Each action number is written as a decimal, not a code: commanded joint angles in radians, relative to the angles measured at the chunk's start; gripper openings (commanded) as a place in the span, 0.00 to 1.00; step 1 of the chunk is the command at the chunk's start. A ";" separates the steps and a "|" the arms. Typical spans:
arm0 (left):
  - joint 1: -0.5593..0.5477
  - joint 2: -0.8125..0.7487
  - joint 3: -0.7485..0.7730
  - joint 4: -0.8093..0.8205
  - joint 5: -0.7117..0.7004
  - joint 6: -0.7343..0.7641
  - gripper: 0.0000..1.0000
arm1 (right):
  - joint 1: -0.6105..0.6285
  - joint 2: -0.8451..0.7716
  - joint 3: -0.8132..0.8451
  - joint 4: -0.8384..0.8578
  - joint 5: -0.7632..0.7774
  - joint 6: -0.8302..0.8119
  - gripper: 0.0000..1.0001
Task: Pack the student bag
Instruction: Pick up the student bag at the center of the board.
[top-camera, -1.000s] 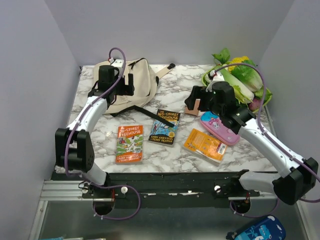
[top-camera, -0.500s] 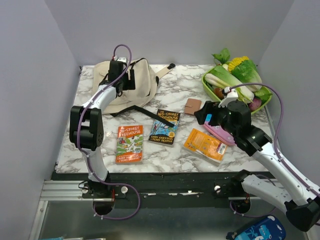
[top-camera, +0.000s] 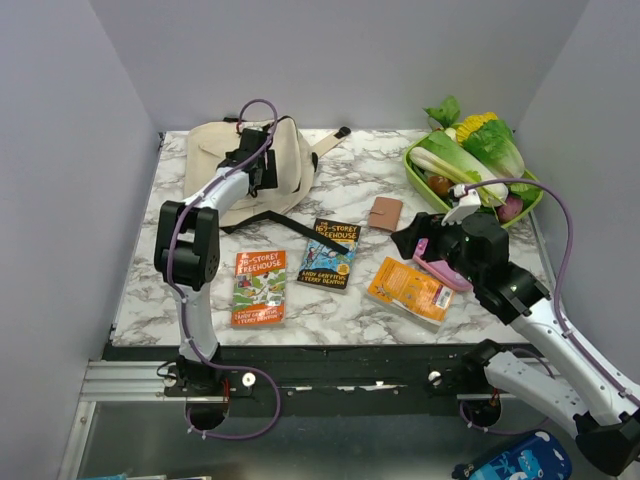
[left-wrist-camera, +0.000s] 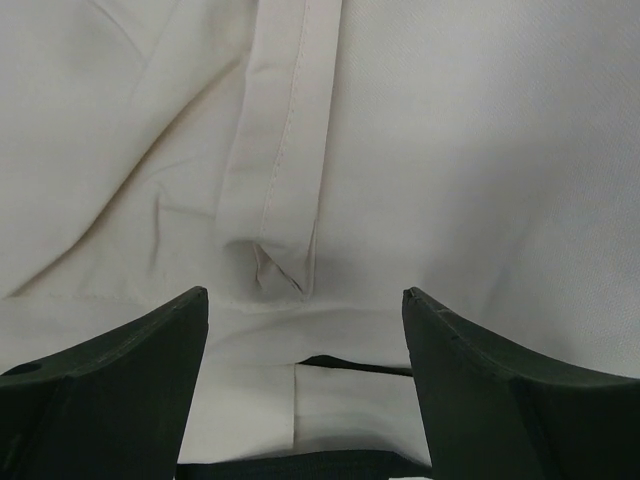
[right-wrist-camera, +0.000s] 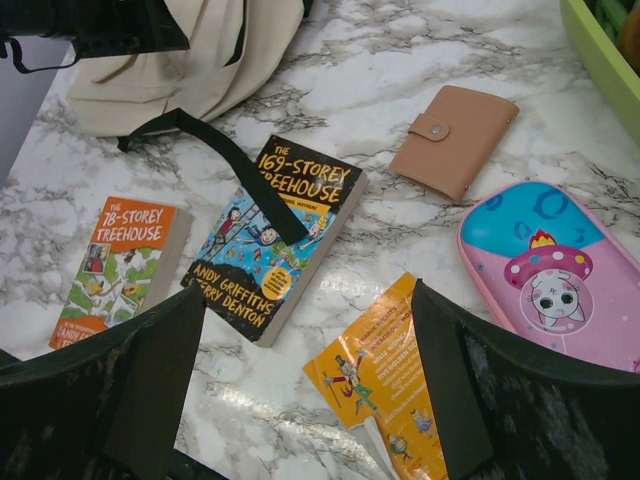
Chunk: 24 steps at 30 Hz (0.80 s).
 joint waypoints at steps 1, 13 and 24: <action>-0.061 -0.011 0.023 -0.052 0.050 0.033 0.87 | 0.009 -0.015 -0.014 0.008 -0.037 -0.005 0.92; -0.207 -0.057 -0.063 0.039 0.270 0.163 0.93 | 0.009 -0.015 -0.018 0.009 -0.060 -0.006 0.91; -0.220 -0.043 -0.032 0.062 0.046 0.136 0.94 | 0.009 -0.064 -0.072 0.024 -0.074 -0.012 0.92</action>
